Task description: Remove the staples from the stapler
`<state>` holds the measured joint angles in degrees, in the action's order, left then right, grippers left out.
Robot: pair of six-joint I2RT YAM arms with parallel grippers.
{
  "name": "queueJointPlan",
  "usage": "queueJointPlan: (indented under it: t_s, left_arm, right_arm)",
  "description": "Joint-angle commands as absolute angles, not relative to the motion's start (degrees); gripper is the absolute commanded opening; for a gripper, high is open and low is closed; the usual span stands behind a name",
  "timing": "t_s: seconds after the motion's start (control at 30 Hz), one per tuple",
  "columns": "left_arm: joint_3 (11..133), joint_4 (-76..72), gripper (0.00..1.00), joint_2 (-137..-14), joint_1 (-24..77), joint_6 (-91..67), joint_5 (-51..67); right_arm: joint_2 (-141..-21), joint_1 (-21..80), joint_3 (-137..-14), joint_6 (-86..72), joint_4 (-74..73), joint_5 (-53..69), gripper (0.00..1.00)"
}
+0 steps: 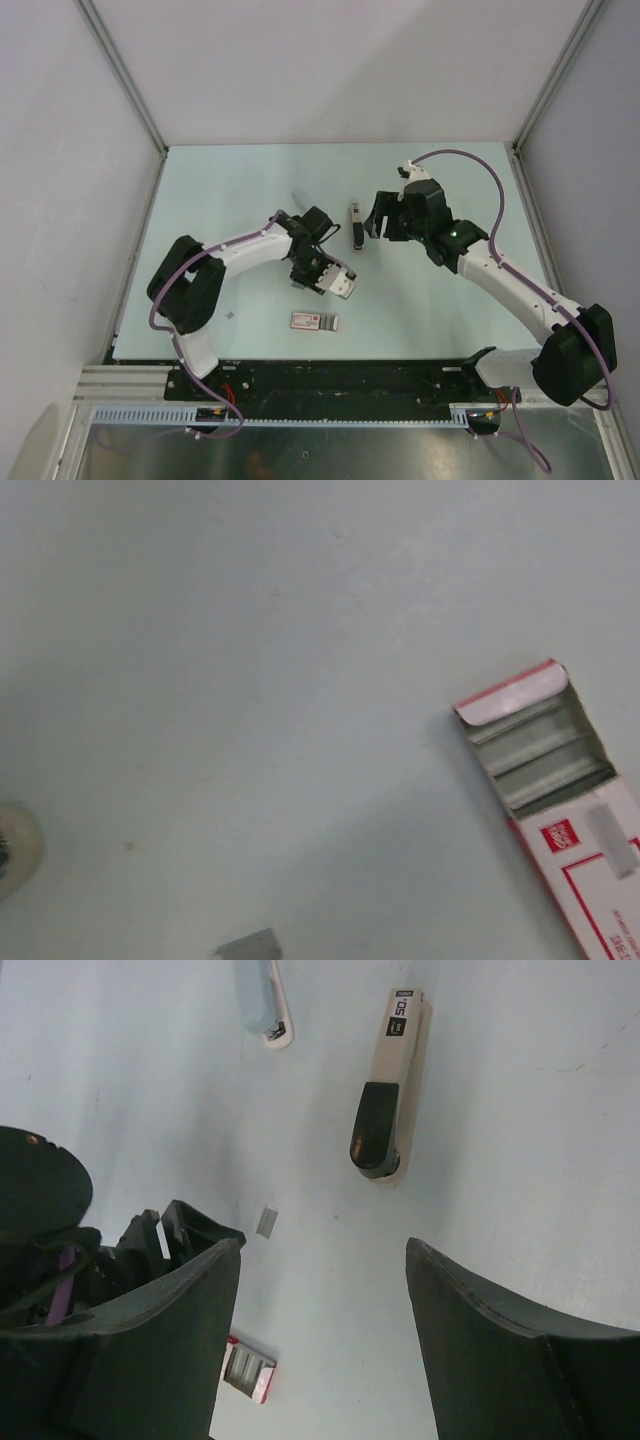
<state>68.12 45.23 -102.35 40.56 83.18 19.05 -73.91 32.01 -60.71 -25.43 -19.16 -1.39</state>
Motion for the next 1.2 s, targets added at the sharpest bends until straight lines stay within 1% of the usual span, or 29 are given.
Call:
queueJointPlan:
  t_s: [0.0,0.1,0.23,0.43,0.6,0.73,0.87,1.17]
  left_arm:
    - [73.54,46.07,0.49,-102.14,38.94,76.16,24.38]
    - [76.01,46.20,0.49,-101.89,36.80,72.87,26.25]
    - [74.92,46.68,0.51,-99.86,35.37,71.75,27.01]
    - [66.90,48.44,0.67,-95.30,36.10,77.17,27.16]
    - [65.89,48.63,0.73,-96.68,36.29,77.91,27.12]
    - [68.17,48.67,0.75,-99.67,36.36,75.87,28.00]
    - [70.59,48.65,0.74,-102.97,36.40,73.10,27.93]
    - [70.30,48.52,0.73,-105.22,36.37,71.41,25.10]
  right_arm:
    - [-72.07,31.81,-60.34,-25.00,-16.72,-0.69,0.71]
    - [-72.09,31.79,-60.23,-25.09,-16.50,0.87,0.71]
    - [-72.24,31.79,-60.25,-25.21,-16.23,1.47,0.71]
    - [-72.42,31.96,-59.98,-25.05,-15.64,2.53,0.71]
    - [-72.63,31.99,-59.85,-25.36,-15.08,3.27,0.73]
    - [-72.78,31.95,-59.78,-25.28,-15.02,3.31,0.74]
    - [-72.64,31.88,-59.57,-25.14,-14.67,3.29,0.73]
    - [-72.43,31.61,-58.99,-25.09,-14.14,3.60,0.72]
